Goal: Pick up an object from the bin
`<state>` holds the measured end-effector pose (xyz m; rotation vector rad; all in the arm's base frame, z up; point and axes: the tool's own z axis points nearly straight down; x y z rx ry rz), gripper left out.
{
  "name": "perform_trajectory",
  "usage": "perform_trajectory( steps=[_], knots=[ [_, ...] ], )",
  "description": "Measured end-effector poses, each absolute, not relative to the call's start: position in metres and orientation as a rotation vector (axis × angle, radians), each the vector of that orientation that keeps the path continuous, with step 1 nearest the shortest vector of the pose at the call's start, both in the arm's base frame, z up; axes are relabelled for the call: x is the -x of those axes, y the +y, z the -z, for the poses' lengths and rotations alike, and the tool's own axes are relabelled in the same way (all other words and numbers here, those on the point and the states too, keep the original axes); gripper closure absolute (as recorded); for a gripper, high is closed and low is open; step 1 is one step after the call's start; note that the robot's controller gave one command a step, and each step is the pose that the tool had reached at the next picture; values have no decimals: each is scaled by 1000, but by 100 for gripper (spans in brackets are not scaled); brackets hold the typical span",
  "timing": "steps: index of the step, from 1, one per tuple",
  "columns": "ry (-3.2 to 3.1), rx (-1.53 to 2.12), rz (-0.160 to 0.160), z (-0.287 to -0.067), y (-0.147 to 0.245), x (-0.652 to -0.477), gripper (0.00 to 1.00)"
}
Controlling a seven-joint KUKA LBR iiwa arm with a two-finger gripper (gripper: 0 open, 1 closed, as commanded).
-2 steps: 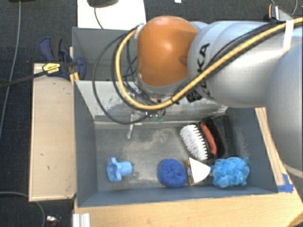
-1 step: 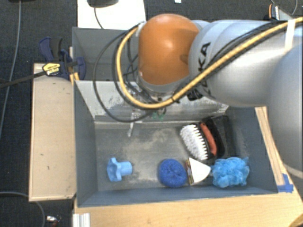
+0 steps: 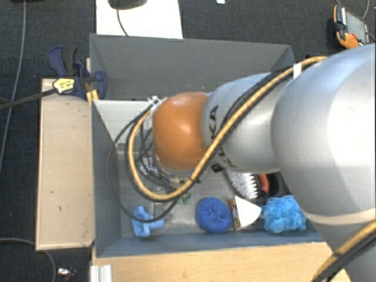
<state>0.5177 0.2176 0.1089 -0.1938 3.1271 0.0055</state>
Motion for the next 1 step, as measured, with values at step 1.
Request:
perform_trajectory(
  steps=[1],
  knots=[
    [3102,426,-5,-164,228,-496,0]
  ],
)
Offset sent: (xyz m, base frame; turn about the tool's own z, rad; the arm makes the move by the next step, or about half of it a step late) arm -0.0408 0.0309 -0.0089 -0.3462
